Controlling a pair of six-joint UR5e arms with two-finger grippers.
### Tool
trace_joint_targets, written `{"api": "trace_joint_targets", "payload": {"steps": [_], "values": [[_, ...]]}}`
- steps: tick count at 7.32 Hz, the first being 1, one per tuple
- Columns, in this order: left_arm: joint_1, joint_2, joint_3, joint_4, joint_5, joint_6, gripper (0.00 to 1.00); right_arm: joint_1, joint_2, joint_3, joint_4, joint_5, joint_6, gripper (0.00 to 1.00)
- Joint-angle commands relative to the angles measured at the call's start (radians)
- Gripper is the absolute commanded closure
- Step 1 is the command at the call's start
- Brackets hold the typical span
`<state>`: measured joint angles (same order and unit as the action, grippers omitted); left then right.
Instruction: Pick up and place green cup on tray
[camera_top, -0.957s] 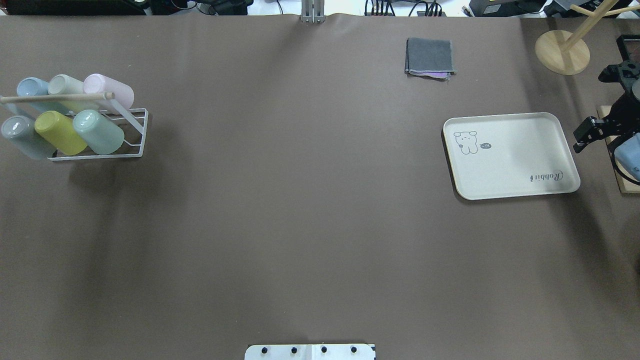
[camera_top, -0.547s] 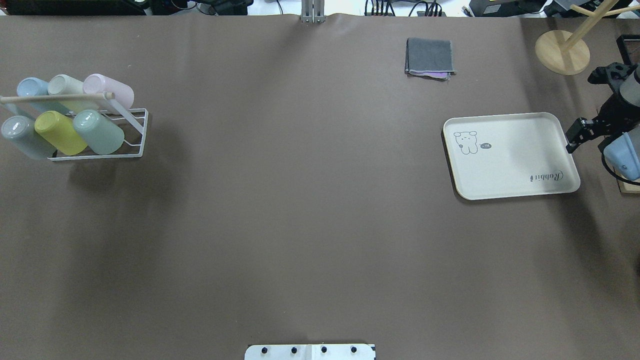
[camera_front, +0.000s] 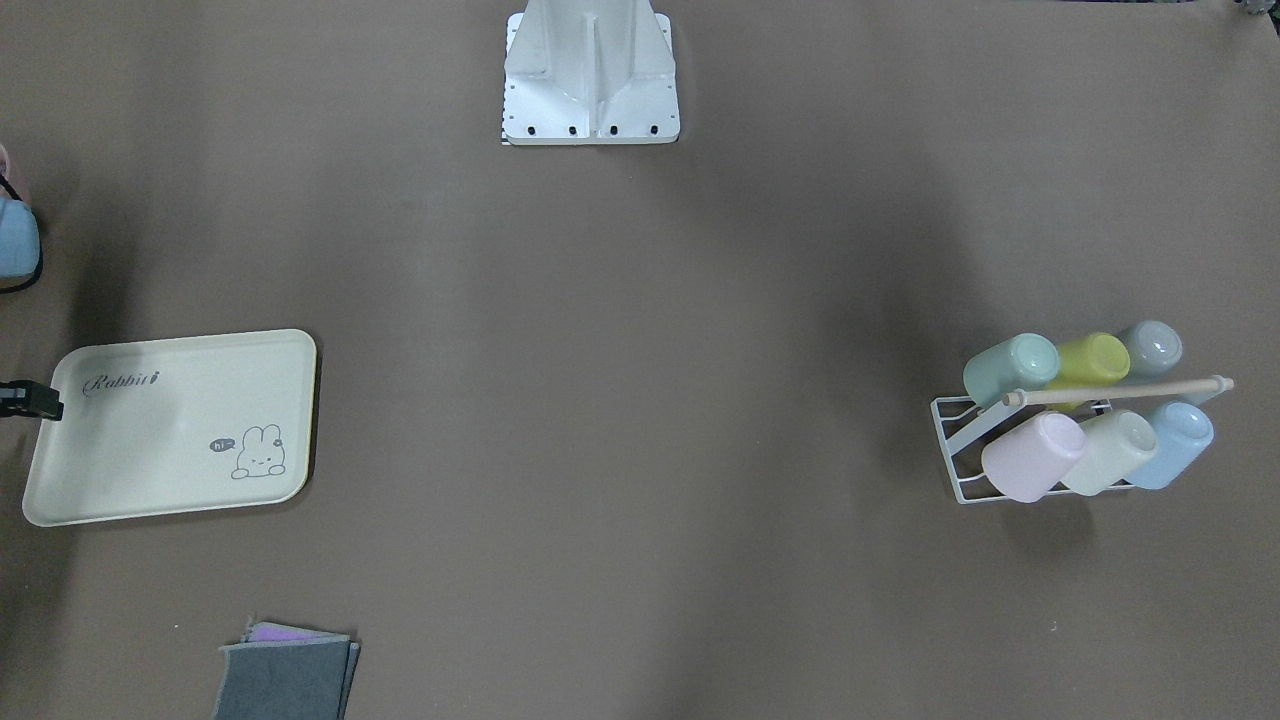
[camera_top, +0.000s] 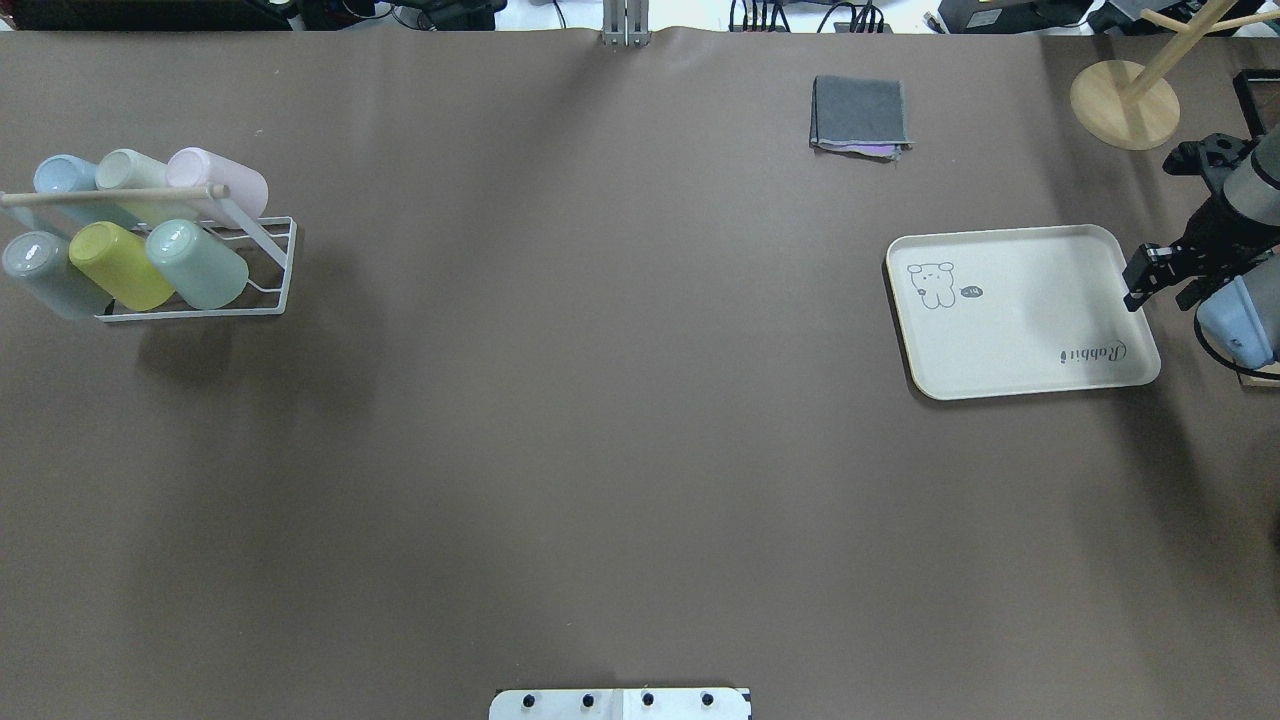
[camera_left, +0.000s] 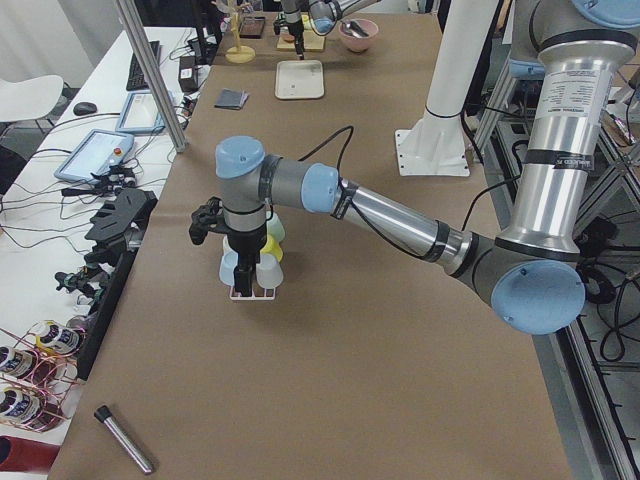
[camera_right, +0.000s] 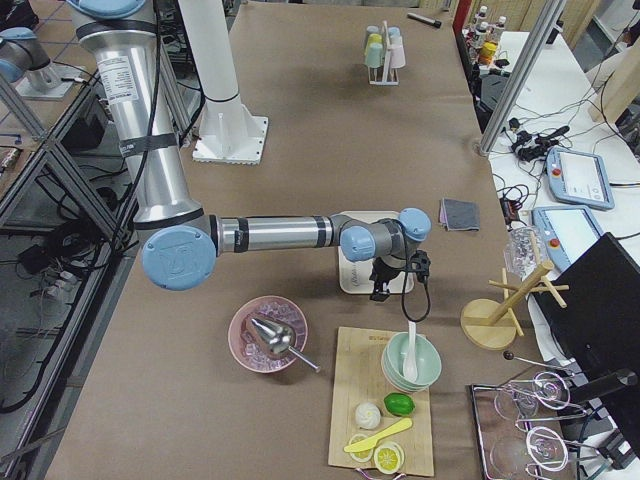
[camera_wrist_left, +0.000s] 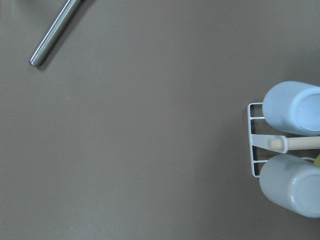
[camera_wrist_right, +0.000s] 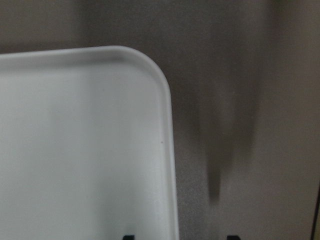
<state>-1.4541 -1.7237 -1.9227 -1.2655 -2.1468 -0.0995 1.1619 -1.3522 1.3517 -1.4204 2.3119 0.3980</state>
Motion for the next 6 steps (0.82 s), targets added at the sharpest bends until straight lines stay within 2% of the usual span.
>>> {"api": "trace_joint_targets", "payload": {"steps": [1,2,4,5,6], "values": [[0.134,-0.007,-0.146,0.052,0.011,0.000,0.02,-0.002,-0.004,-0.047,0.079,0.000,0.002,0.42],[0.142,-0.007,-0.160,0.052,-0.005,-0.006,0.02,-0.004,-0.004,-0.048,0.083,0.000,0.002,0.42],[0.254,-0.020,-0.228,0.052,0.008,0.000,0.02,-0.004,-0.005,-0.043,0.084,0.001,0.027,0.47],[0.428,-0.060,-0.248,0.058,0.066,-0.005,0.01,-0.005,-0.004,-0.046,0.086,0.001,0.036,0.48],[0.513,-0.104,-0.254,0.104,0.123,-0.075,0.01,-0.008,-0.005,-0.049,0.086,0.001,0.036,0.48]]}}
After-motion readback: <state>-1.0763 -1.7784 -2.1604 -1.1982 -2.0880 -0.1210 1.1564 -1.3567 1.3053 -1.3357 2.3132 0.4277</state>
